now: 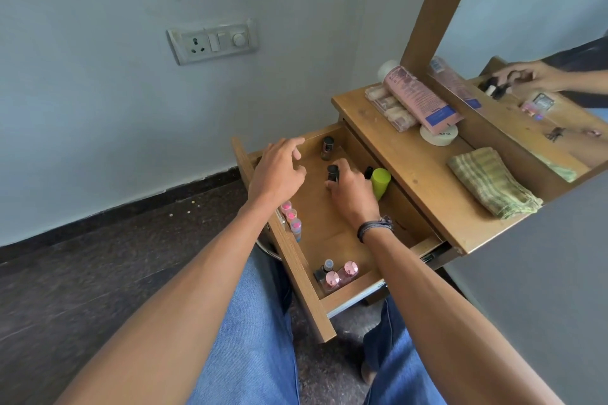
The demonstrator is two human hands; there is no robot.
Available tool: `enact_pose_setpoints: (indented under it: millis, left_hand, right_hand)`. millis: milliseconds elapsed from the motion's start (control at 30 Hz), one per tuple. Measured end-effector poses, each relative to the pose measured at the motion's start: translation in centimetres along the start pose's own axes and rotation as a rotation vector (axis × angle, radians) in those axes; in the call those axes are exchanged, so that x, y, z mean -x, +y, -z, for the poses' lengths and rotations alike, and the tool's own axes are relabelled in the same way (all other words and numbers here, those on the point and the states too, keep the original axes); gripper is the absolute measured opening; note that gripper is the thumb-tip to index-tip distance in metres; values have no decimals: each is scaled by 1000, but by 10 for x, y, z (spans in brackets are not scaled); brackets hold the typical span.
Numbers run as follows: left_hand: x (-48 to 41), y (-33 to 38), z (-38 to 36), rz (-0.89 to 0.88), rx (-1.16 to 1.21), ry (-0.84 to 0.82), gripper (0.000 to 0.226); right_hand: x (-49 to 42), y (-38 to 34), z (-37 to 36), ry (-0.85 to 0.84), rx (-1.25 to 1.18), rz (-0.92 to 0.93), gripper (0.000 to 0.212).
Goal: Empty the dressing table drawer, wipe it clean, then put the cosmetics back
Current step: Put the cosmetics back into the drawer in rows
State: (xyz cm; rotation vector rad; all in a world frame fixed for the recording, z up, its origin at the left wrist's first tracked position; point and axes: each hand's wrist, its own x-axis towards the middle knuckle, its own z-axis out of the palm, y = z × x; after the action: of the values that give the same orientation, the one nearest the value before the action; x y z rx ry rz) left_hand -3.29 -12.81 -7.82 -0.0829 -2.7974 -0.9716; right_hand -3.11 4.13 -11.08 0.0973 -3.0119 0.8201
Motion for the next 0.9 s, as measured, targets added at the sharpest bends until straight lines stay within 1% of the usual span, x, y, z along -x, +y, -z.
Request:
enact_pose_setpoints:
  millis: [167, 333, 433, 633, 767, 900]
  left_hand:
    - [1, 1, 0, 7, -18, -1, 46]
    - [1, 0, 0, -1, -46, -16, 41]
    - [1, 0, -1, 0, -40, -29, 42]
    - [2, 1, 1, -39, -47, -59, 44]
    - [-4, 13, -1, -113, -66, -120, 47]
    - [-16, 29, -13, -156, -124, -223, 52]
  right_hand:
    - [4, 1, 0, 36, -77, -105, 27]
    - [9, 2, 0, 39, -131, -140, 43]
    - [9, 3, 1, 32, -148, -156, 53]
    - [11, 7, 3, 43, -165, -182, 59]
    - [13, 10, 2, 58, -199, -189, 56]
    - [14, 9, 0, 75, -158, -164, 45]
